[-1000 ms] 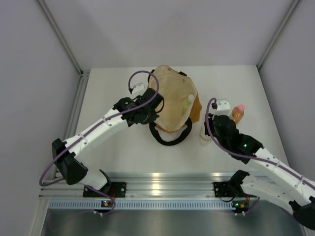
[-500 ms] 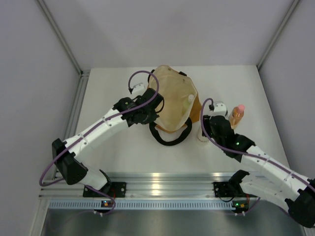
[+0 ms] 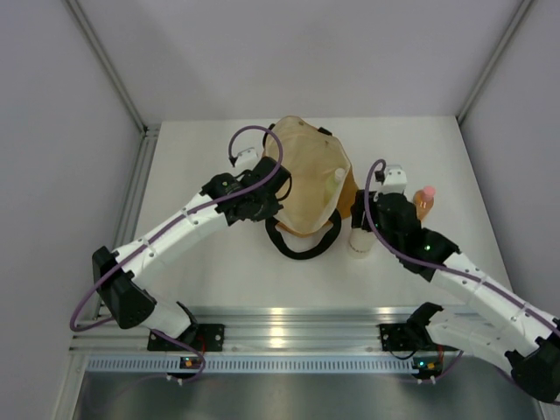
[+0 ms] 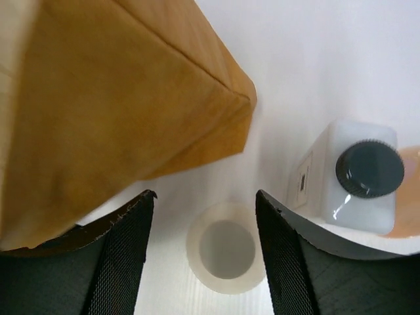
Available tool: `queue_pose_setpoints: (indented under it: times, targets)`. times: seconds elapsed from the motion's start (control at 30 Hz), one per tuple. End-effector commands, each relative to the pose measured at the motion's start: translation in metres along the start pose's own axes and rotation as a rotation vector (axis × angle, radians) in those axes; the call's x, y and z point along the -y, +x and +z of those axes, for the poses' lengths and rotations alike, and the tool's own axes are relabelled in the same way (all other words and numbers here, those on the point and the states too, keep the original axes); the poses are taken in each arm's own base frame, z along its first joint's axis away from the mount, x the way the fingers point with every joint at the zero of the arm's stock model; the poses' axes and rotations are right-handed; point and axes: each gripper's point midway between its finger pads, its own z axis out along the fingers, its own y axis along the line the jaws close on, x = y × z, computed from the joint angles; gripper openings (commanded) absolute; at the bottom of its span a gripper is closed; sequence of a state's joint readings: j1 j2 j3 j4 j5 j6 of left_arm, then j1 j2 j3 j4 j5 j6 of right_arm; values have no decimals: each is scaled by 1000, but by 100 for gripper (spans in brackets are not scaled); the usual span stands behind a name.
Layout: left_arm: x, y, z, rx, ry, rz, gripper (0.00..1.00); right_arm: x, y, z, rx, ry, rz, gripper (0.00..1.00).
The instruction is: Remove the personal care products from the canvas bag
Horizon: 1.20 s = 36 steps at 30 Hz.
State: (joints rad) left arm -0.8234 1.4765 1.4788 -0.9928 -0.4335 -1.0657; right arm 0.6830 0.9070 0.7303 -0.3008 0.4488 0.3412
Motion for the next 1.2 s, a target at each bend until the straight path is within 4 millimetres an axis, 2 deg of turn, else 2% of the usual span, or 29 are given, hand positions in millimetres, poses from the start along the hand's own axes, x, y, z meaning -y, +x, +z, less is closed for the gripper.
queue_pose_setpoints:
  times: [0.0, 0.03, 0.07, 0.13, 0.17, 0.23, 0.27, 0.3, 0.33, 0.37, 0.4, 0.43, 0.47, 0.57, 0.6, 0.63, 0.7, 0.73, 0.77, 0.87, 0.97, 1.17]
  targets:
    - [15, -12, -8, 25, 68, -15, 0, -17, -62, -19, 104, -79, 46, 61]
    - [15, -12, -7, 25, 68, -15, 0, -21, -69, -22, 108, -94, 51, 61]
    - [15, -12, -7, 26, 69, -16, 0, -27, -89, -31, 138, -122, 62, 59]
    - [16, -13, -8, 28, 76, -17, 0, -35, -101, -37, 139, -158, 67, 59]
    - [18, -13, -9, 29, 81, -18, 0, -42, -119, -46, 168, -188, 75, 57]
    - [20, -11, -7, 21, 89, -20, 0, -54, -124, -45, 143, -226, 63, 57]
    - [21, -11, -7, 19, 94, -23, 0, -65, -141, -53, 161, -263, 61, 55]
    - [23, -8, -5, 6, 101, -21, 0, -73, -143, -53, 148, -285, 50, 55]
    - [26, -8, -5, 4, 112, -23, 0, -81, -136, -44, 98, -284, 21, 54]
    - [28, -8, -5, 1, 119, -26, 0, -94, -150, -51, 112, -314, 15, 54]
    - [30, -5, -4, -11, 123, -27, 0, -99, -151, -49, 98, -317, 6, 54]
    - [31, -4, -3, -15, 125, -28, 0, -106, -140, -36, 39, -300, -20, 53]
    - [33, -4, -2, -16, 134, -31, 0, -115, -151, -39, 45, -309, -5, 51]
    - [36, -2, -1, -22, 142, -44, 0, -132, -141, -20, -25, -269, -24, 49]
    - [36, -2, -1, -24, 144, -52, 0, -131, -139, -13, -30, -230, -31, 49]
    - [36, -1, 0, -24, 144, -59, 0, -136, -129, 1, -59, -204, -50, 49]
    - [36, -1, -1, -26, 148, -72, 0, -135, -123, 11, -68, -140, -44, 48]
    - [37, -1, -1, -26, 151, -76, 0, -139, -113, 23, -95, -119, -56, 48]
    - [38, -1, -1, -30, 156, -79, 0, -141, -113, 28, -97, -102, -44, 48]
    - [43, 0, 0, -33, 175, -94, 0, -131, -90, 57, -144, 29, -92, 49]
    - [47, 2, 3, -41, 183, -96, 0, -124, -85, 73, -167, 71, -98, 49]
    - [54, 2, 6, -57, 201, -101, 0, -84, -67, 99, -245, 238, -156, 51]
